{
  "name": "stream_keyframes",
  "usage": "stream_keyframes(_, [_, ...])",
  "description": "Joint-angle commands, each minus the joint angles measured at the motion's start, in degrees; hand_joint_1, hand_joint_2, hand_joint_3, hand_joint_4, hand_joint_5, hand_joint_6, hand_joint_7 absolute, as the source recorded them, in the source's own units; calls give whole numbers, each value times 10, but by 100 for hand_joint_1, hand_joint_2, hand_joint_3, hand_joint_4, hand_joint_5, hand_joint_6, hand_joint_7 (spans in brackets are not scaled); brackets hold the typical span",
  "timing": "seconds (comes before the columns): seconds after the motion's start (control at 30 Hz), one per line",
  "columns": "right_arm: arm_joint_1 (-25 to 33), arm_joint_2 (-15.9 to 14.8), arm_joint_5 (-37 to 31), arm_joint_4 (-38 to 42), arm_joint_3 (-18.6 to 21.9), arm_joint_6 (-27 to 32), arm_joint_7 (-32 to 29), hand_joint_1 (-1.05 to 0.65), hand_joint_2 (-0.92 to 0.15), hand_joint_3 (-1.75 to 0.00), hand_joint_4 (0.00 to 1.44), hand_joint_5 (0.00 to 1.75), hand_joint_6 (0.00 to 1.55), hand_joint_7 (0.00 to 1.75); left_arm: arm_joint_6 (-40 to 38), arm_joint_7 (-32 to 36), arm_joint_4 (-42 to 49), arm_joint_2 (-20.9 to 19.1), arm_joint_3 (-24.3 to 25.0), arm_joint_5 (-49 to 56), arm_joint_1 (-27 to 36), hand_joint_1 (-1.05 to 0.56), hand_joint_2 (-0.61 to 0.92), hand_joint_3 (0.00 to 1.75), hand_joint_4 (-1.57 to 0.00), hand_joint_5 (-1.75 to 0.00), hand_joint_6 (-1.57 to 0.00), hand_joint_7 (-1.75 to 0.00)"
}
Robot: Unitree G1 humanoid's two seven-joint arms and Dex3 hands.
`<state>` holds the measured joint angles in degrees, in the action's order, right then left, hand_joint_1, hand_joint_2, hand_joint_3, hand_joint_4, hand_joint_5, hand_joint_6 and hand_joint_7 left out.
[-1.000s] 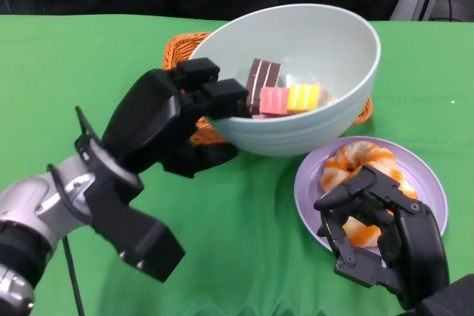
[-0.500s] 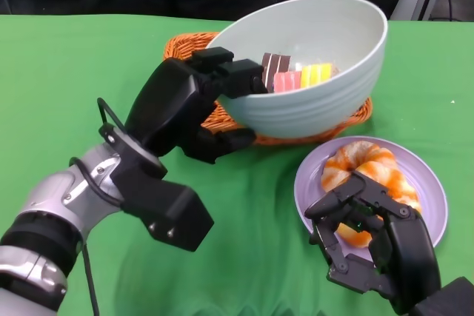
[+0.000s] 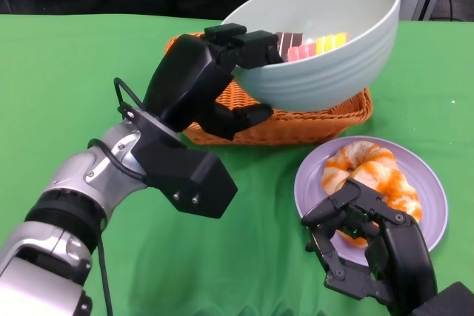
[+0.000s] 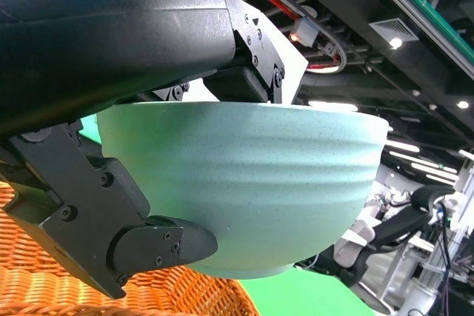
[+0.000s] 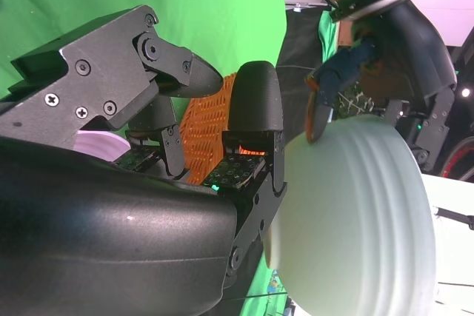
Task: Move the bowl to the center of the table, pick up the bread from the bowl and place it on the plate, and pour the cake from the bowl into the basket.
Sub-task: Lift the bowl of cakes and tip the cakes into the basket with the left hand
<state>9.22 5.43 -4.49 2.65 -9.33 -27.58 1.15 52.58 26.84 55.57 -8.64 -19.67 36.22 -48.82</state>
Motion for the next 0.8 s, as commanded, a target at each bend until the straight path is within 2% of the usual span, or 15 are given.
stream_keyframes(0.03, [4,-4,3,-1,1,-2,0,-10,-63,-86,73,150,71,123,-2,23,14,7,5,-3,-27,-8,63,98,-64,-174,-68,-141])
stream_keyframes(0.23, [1,-4,3,8,1,-8,-1,-10,-62,-87,73,150,71,124,2,13,52,31,17,-28,-45,-6,67,94,-63,-174,-67,-145])
stream_keyframes(0.57, [-3,-3,-9,27,2,-24,-9,-11,-59,-92,76,151,71,126,-29,-120,89,100,84,-164,-62,-5,64,98,-67,-174,-70,-143])
stream_keyframes(0.8, [-3,-5,-6,30,1,-27,-4,-11,-60,-89,73,152,70,129,-80,-159,85,129,114,-206,-73,-8,69,95,-70,-175,-61,-157])
